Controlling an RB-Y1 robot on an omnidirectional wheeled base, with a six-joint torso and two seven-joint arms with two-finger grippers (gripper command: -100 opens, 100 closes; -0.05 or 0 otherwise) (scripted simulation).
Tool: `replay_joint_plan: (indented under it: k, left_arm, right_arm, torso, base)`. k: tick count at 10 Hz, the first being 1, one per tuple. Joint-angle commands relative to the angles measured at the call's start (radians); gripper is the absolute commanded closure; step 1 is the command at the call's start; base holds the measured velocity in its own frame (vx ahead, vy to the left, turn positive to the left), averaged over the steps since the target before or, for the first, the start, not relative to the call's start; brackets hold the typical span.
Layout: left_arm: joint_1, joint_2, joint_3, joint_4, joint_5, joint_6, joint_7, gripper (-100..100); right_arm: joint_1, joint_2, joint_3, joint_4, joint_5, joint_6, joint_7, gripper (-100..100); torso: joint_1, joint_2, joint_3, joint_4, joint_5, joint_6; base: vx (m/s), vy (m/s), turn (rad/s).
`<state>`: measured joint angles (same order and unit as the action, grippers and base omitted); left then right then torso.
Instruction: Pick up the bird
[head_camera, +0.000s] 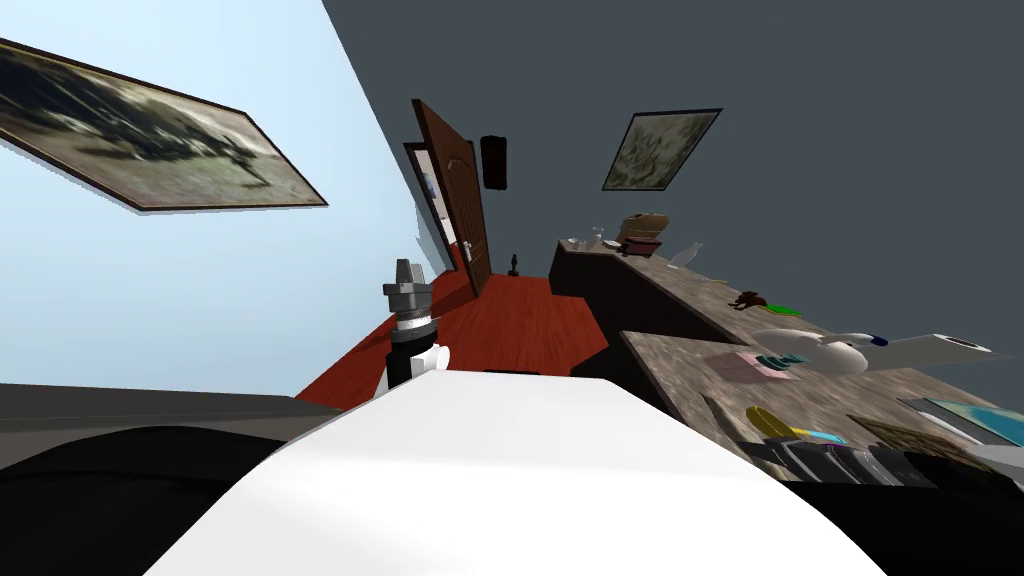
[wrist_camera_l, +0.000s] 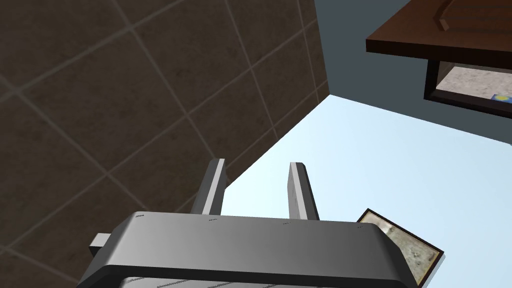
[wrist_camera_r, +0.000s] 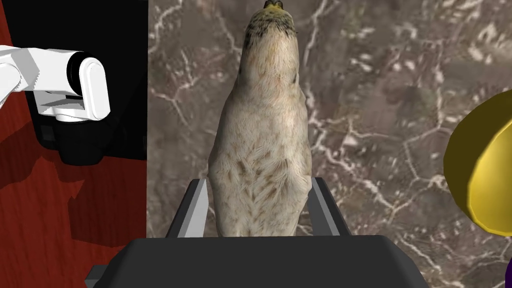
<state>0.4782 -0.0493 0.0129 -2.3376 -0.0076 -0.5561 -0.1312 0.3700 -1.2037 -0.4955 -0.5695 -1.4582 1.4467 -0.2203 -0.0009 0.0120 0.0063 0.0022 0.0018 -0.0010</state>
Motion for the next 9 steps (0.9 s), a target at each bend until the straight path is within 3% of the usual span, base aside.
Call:
replay_joint_plan:
  k: [1, 6, 7, 8, 9]
  left_arm:
    - [0.000, 0.000, 0.000, 0.000, 0.000, 0.000, 0.000, 0]
    - [0.000, 0.000, 0.000, 0.000, 0.000, 0.000, 0.000, 0]
    - [0.000, 0.000, 0.000, 0.000, 0.000, 0.000, 0.000, 0]
    - [0.000, 0.000, 0.000, 0.000, 0.000, 0.000, 0.000, 0]
    - [0.000, 0.000, 0.000, 0.000, 0.000, 0.000, 0.000, 0]
  right_arm:
    - [-0.007, -0.005, 0.010, -0.010, -0.005, 0.000, -0.050, 100]
    - [-0.018, -0.020, 0.058, -0.098, -0.040, -0.009, -0.198, 100]
    - [-0.018, -0.020, 0.058, -0.098, -0.040, -0.009, -0.218, 100]
    - [-0.011, -0.017, 0.053, -0.106, -0.040, -0.010, -0.207, 100]
    - [-0.011, -0.017, 0.053, -0.107, -0.040, -0.010, -0.213, 0]
  torso:
    - [0.000, 0.000, 0.000, 0.000, 0.000, 0.000]
    - [0.001, -0.001, -0.001, 0.000, 0.001, 0.001]
    - [0.002, -0.001, 0.000, 0.000, 0.001, 0.000]
    - [0.002, -0.002, -0.001, 0.000, 0.001, 0.002]
    - [0.001, -0.005, -0.002, -0.001, 0.001, 0.003]
  base:
    - [-0.128, -0.012, 0.097]
    - [-0.130, 0.009, 0.117]
    - [-0.123, 0.012, 0.096]
    - [-0.043, 0.004, 0.013]
    - [-0.009, 0.001, -0.006]
